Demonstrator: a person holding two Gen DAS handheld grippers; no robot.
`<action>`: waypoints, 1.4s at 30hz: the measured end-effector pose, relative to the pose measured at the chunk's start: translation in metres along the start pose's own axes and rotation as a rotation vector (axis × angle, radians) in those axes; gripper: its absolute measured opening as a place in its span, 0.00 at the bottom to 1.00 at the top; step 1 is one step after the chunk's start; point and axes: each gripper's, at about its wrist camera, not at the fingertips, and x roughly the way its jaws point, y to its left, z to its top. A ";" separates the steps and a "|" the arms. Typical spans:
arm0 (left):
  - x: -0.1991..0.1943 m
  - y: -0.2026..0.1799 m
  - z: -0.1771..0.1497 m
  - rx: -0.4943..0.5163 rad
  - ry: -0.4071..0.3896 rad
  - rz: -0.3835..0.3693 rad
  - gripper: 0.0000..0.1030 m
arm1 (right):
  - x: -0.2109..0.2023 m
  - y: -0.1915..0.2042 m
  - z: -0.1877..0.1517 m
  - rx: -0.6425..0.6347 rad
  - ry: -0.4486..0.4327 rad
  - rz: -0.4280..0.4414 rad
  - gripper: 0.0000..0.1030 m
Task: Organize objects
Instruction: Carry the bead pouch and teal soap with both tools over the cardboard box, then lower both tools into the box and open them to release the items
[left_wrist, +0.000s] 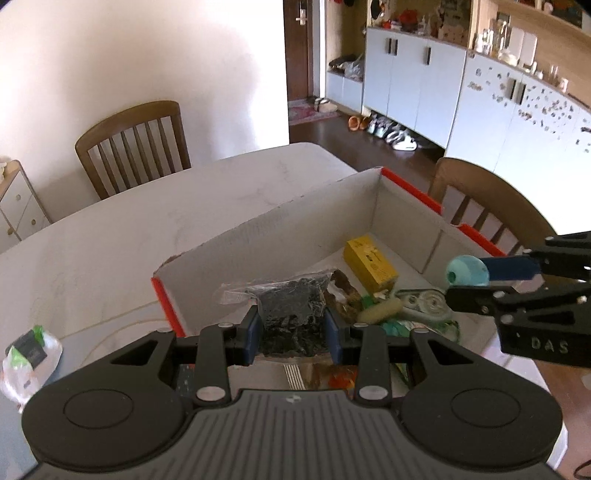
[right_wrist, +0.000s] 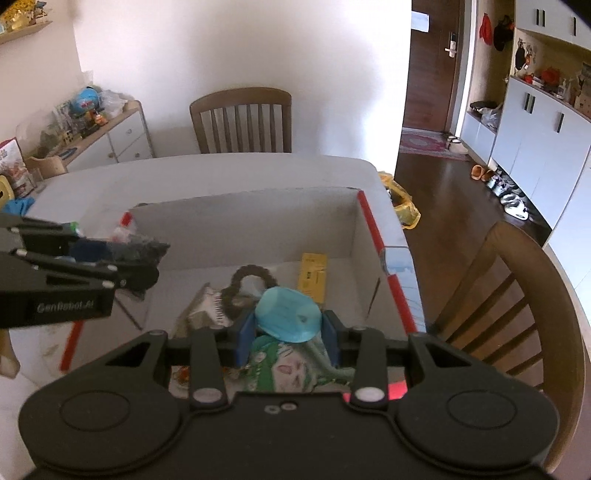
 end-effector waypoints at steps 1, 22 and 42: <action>0.006 0.000 0.003 0.004 0.008 0.008 0.34 | 0.004 -0.001 0.001 -0.001 0.007 -0.004 0.36; 0.097 0.009 0.018 -0.015 0.222 0.082 0.34 | 0.079 -0.013 0.000 -0.049 0.160 -0.005 0.36; 0.092 0.007 0.014 -0.044 0.223 0.105 0.40 | 0.083 -0.015 -0.002 -0.043 0.182 -0.008 0.41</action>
